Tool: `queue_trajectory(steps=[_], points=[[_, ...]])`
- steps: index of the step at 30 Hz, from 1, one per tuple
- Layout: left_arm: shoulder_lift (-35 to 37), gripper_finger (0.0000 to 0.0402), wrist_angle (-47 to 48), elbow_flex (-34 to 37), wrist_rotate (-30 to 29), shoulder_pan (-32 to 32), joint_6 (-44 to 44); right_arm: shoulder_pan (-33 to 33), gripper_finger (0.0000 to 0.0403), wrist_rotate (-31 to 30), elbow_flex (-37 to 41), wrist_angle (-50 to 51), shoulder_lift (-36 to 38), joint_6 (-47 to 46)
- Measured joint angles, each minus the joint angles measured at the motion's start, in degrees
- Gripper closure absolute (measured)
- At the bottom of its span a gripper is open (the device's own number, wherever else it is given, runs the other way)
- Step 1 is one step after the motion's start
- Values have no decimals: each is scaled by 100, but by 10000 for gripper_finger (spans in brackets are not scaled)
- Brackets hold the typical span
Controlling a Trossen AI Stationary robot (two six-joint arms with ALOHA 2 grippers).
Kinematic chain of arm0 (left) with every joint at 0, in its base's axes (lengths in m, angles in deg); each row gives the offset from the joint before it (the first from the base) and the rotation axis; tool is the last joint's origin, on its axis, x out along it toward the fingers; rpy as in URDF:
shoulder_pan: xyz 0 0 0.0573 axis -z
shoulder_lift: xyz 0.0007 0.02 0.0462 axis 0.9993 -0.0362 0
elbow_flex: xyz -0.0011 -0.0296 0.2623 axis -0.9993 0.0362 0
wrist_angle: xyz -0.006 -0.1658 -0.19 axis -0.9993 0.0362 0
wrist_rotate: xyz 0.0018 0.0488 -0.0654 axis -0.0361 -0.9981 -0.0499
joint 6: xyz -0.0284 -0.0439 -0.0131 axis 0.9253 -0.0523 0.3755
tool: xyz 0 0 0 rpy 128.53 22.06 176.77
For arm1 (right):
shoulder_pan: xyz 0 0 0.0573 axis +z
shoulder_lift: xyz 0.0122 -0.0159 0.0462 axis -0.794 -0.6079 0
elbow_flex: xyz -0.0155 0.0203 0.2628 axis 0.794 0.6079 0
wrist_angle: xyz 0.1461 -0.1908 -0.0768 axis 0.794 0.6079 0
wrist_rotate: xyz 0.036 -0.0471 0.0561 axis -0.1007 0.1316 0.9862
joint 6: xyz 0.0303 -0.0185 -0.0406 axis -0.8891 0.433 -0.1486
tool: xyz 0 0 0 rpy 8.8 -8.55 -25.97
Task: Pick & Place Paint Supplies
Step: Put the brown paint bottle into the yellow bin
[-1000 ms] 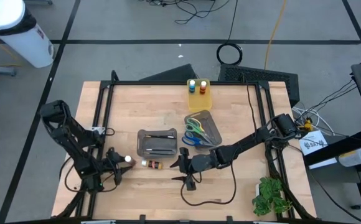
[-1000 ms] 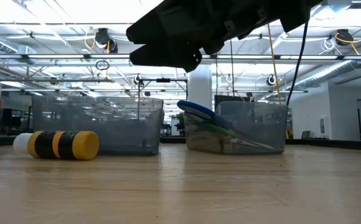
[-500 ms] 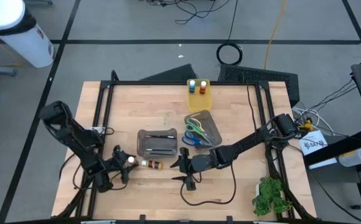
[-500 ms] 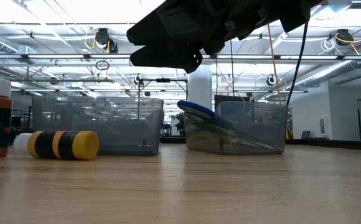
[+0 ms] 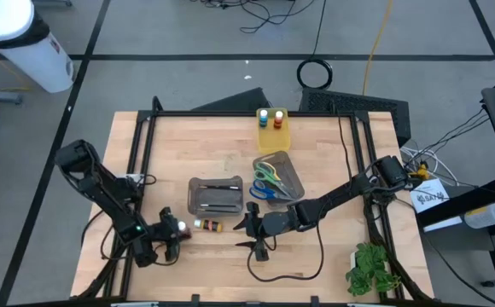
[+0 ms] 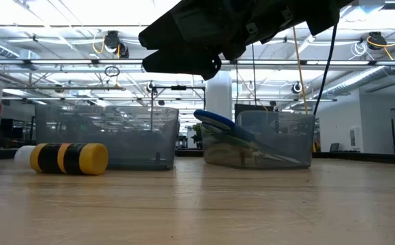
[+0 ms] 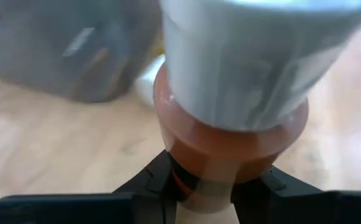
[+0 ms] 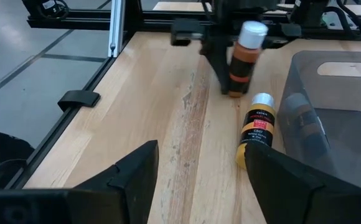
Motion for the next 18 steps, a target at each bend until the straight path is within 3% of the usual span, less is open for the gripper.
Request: queue_trajectory(steps=[6,18], points=[[325,286,49,-596,411,-156,-869,57,182,-4,0,35,255,281],[505,286,752,-2987,442,-1126,-4836,861,182,-152,-2,246,1401,814]])
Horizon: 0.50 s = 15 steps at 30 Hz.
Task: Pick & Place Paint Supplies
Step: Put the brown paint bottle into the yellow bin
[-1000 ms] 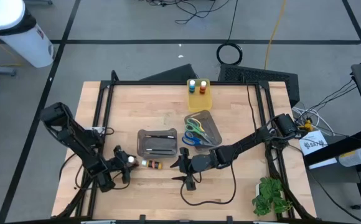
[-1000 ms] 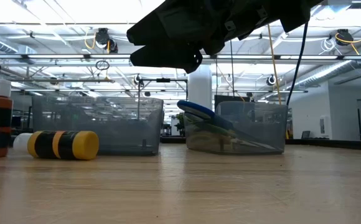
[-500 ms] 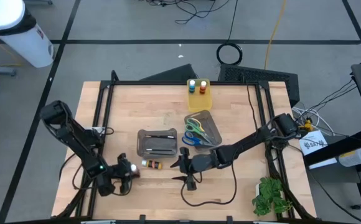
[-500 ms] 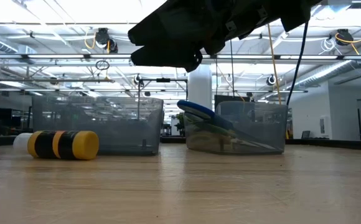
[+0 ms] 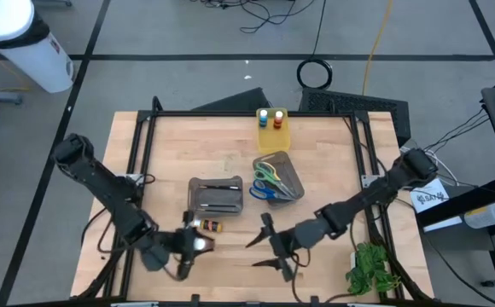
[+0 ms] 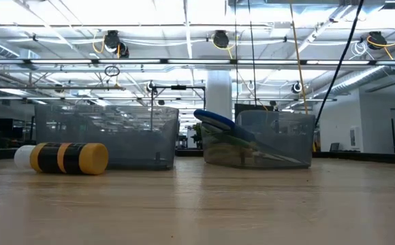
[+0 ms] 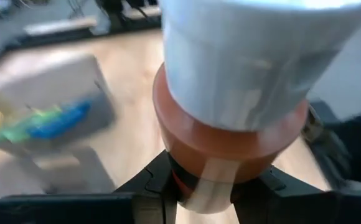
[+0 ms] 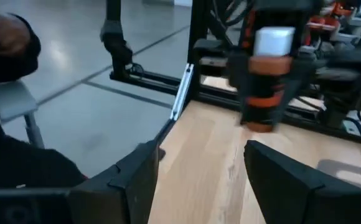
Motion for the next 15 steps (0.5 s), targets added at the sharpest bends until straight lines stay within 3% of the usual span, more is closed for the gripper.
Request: queue_trajectory(steps=[4,8,15], points=[[-2,286,-228,-128,313,-659,-612,224,182,-766,0,139,91,-56],[-209,285,-341,-130,800,-1247,-689,283,182,-1511,0,146,91,-58],[-788,284,-695,-126,1572,-1661,-921,16,182,-1654,4,-617,-349,-182]])
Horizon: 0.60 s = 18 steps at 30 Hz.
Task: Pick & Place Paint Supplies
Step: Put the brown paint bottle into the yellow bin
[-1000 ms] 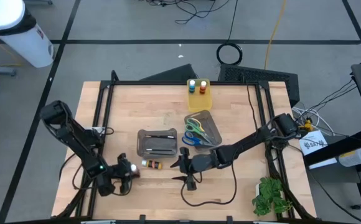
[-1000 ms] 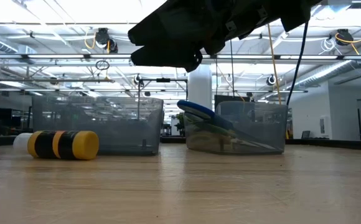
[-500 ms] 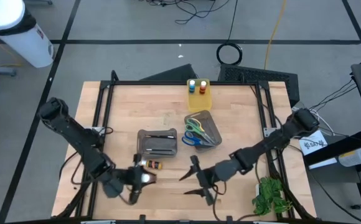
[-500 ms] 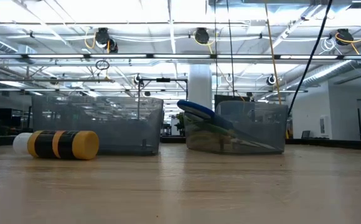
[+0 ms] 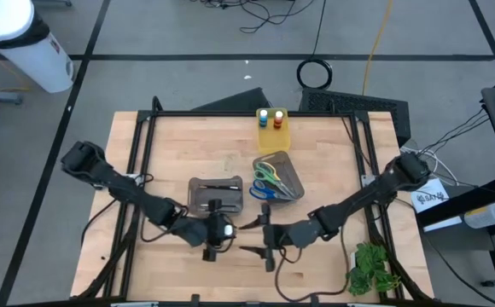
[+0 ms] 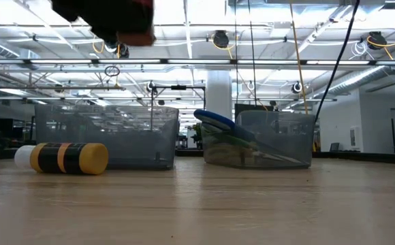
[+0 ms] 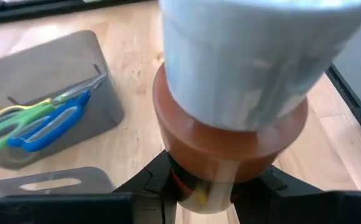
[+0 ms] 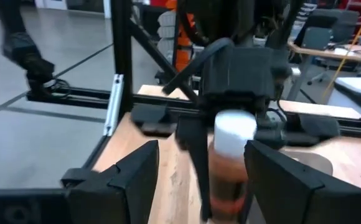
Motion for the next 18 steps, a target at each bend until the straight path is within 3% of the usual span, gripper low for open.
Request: queue_trajectory(steps=[7,18], points=[[-247,283,-178,0,273,-130,-5,-279,182,18,-2,-821,-476,38],[-244,282,-237,0,269,-184,-16,-508,182,45,2,-878,-669,-164]])
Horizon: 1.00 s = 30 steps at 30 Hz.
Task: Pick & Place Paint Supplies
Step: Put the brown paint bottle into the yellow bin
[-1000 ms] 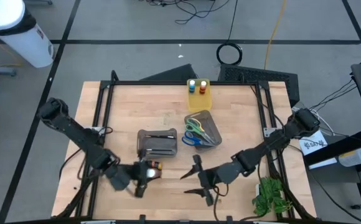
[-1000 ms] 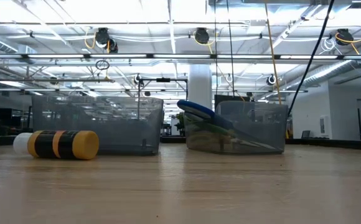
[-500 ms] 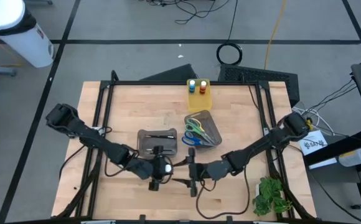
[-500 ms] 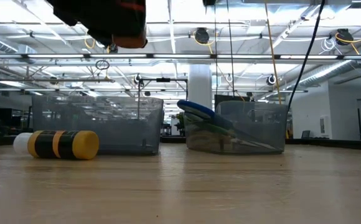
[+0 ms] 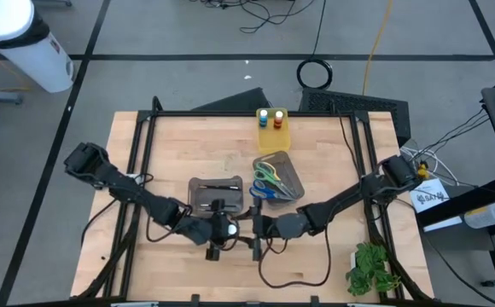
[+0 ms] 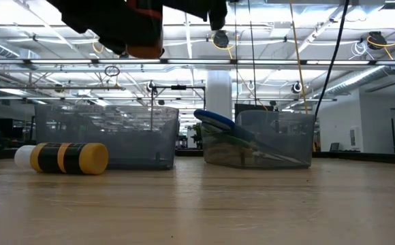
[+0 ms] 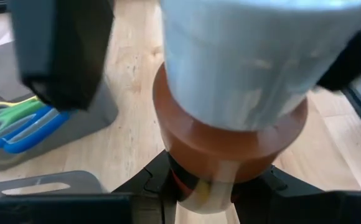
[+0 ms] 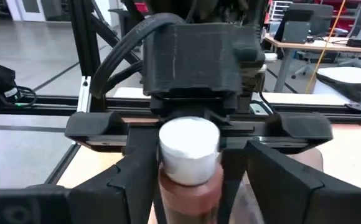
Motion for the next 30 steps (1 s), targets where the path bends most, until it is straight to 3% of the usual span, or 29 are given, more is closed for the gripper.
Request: queue_trajectory(steps=[7,15,23,30], points=[[0,282,16,0,-5,-47,20,-50,199,257,0,-170,-119,0],[4,282,20,0,25,-43,69,-46,299,266,0,-319,-108,33],[-18,280,30,0,12,-47,98,-76,299,248,0,-147,-51,72],[618,237,29,-7,-47,-62,120,-312,299,236,186,996,964,1]])
